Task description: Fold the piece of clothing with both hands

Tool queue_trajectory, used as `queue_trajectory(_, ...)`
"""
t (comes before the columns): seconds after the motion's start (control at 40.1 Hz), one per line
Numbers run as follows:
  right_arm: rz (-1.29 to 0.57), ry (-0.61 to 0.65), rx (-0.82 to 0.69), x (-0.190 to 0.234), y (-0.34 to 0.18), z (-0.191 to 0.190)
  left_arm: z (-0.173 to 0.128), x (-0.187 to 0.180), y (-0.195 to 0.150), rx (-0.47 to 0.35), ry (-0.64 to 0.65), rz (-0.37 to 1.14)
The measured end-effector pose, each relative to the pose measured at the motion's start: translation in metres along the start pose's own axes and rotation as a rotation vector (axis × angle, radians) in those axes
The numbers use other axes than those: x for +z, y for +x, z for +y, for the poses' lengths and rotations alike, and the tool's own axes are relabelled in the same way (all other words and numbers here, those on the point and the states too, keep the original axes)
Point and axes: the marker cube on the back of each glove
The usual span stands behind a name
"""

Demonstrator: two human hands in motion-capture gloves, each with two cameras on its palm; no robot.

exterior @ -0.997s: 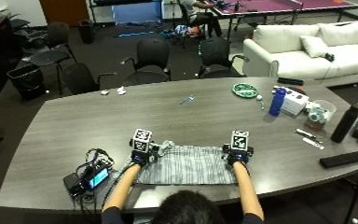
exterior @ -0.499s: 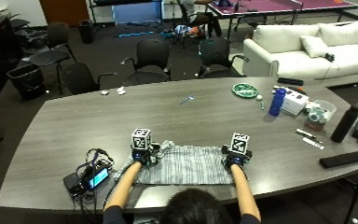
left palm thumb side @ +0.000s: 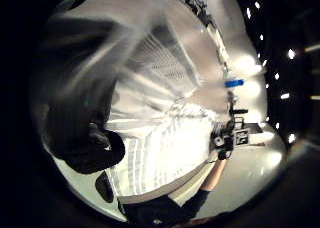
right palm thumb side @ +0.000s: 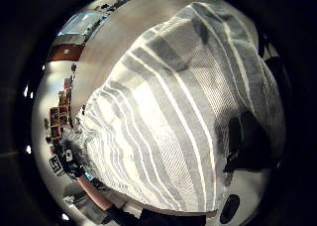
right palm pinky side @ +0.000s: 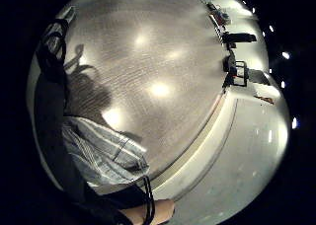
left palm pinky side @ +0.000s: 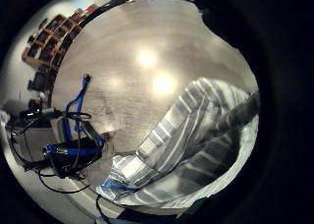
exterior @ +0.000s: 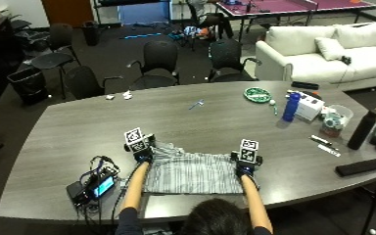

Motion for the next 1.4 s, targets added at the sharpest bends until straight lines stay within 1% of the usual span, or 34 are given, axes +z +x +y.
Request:
queue_trajectory(0.075,-0.009,-0.030,-0.007,0.000,0.009,0.000,-0.004,-0.017,-0.006,-0.048,0.047,0.049)
queue_trajectory(0.125,0.001,-0.012,0.004,-0.001,0.018,-0.003,-0.003,-0.026,-0.009,-0.056,0.058,0.053)
queue_trajectory(0.175,0.022,0.038,0.037,-0.005,0.031,-0.008,-0.003,-0.036,-0.012,-0.040,0.077,0.047)
queue_trajectory(0.224,0.038,0.076,0.072,-0.009,0.047,-0.013,-0.001,-0.045,-0.014,-0.005,0.089,0.037)
queue_trajectory(0.299,0.062,0.076,0.131,-0.014,0.073,-0.016,0.009,-0.053,-0.019,0.030,0.042,0.024)
queue_trajectory(0.349,0.085,0.092,0.174,-0.020,0.089,-0.018,0.014,-0.057,-0.022,0.031,0.012,0.024)
queue_trajectory(0.424,0.137,0.140,0.229,-0.033,0.109,-0.018,0.018,-0.061,-0.026,0.015,0.007,0.024)
queue_trajectory(0.499,0.189,0.152,0.287,-0.050,0.127,-0.014,0.019,-0.065,-0.024,0.054,0.016,0.042)
queue_trajectory(0.598,0.149,0.193,0.319,-0.079,0.136,-0.017,0.022,-0.068,-0.015,0.151,0.015,0.077)
queue_trajectory(0.673,0.100,0.220,0.386,-0.093,0.136,-0.028,0.031,-0.063,-0.005,0.262,-0.077,0.099)
queue_trajectory(0.723,0.050,0.236,0.412,-0.107,0.126,-0.028,0.032,-0.056,0.008,0.386,-0.080,0.124)
queue_trajectory(0.773,-0.019,0.258,0.397,-0.126,0.106,-0.024,0.028,-0.049,0.026,0.536,-0.013,0.150)
queue_trajectory(0.798,-0.048,0.267,0.380,-0.137,0.094,-0.020,0.029,-0.046,0.032,0.578,0.005,0.147)
queue_trajectory(0.823,-0.069,0.273,0.360,-0.147,0.081,-0.015,0.033,-0.044,0.034,0.580,-0.004,0.126)
queue_trajectory(0.898,-0.077,0.292,0.295,-0.176,0.039,0.004,0.051,-0.042,0.030,0.484,-0.093,0.033)
queue_trajectory(0.947,-0.052,0.282,0.243,-0.188,0.009,0.011,0.057,-0.043,0.026,0.436,-0.102,-0.020)
queue_trajectory(1.047,0.000,0.252,0.150,-0.196,-0.052,0.023,0.059,-0.049,0.017,0.388,-0.038,-0.130)
queue_trajectory(1.122,0.036,0.235,0.076,-0.197,-0.110,0.040,0.047,-0.054,0.004,0.317,0.105,-0.228)
queue_trajectory(1.197,0.058,0.168,-0.014,-0.182,-0.183,0.059,0.017,-0.049,-0.014,0.236,0.281,-0.265)
queue_trajectory(1.247,0.039,0.097,-0.110,-0.161,-0.237,0.069,0.006,-0.055,-0.033,0.196,0.386,-0.269)
queue_trajectory(1.321,-0.022,-0.050,-0.272,-0.122,-0.300,0.084,0.011,-0.076,-0.062,0.155,0.482,-0.241)
queue_trajectory(1.396,-0.058,-0.208,-0.373,-0.087,-0.340,0.099,0.039,-0.100,-0.083,0.152,0.519,-0.113)
